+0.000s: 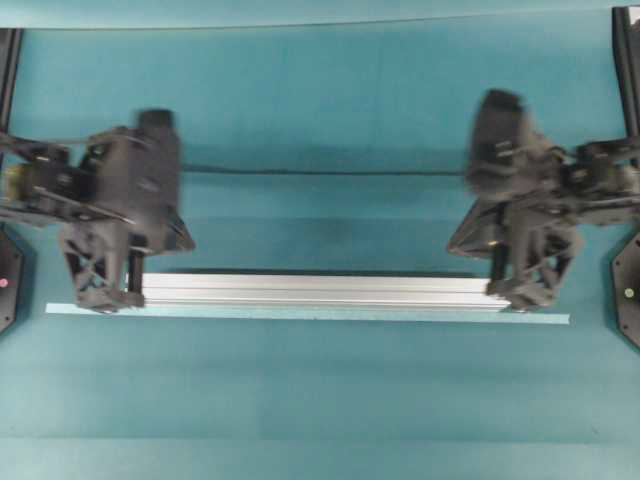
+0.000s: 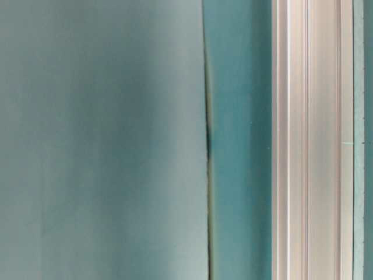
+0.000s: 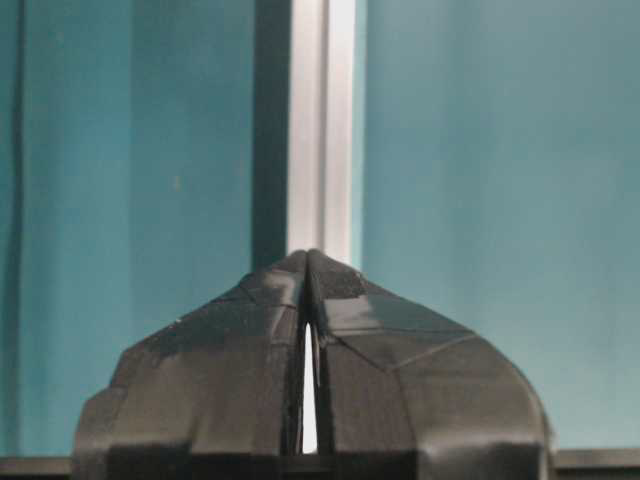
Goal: Lift the metal rail with both hands.
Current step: 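Move both grippers down over the two ends of the silver rail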
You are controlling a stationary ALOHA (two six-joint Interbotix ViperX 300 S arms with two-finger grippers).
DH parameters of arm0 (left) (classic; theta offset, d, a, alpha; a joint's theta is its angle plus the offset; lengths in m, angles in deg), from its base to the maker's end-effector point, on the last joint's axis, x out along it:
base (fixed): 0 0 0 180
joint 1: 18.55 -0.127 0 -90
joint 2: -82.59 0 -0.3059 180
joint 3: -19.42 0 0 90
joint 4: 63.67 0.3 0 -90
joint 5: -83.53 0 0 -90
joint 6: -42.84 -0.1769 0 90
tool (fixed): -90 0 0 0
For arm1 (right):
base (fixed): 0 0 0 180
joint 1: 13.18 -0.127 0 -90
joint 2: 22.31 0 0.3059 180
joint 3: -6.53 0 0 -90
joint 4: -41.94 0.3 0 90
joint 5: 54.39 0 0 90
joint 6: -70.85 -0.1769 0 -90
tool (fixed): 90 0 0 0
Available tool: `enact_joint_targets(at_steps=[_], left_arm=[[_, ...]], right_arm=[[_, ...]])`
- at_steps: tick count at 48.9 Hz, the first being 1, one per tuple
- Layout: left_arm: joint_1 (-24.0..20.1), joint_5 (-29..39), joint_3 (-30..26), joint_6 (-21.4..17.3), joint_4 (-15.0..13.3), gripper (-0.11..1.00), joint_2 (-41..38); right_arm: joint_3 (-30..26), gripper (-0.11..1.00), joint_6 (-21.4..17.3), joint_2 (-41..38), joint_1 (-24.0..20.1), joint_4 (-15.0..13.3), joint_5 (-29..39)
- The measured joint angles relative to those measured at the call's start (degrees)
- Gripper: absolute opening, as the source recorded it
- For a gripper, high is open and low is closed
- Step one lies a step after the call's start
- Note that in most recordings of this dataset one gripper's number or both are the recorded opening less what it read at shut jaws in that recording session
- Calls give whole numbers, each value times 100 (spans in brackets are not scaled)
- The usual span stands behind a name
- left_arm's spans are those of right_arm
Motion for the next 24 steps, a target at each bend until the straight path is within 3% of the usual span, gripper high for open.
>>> enact_joint_targets(at_steps=[13,24], left_arm=[[-70,308,-211,-237,9,-1,-264],[-70,264,-211,-237,9,-1,-264]], right_arm=[[-782,-1,650,-870,-114,-185,1143],[-940,0,940,-1046,-185,-176,1151]])
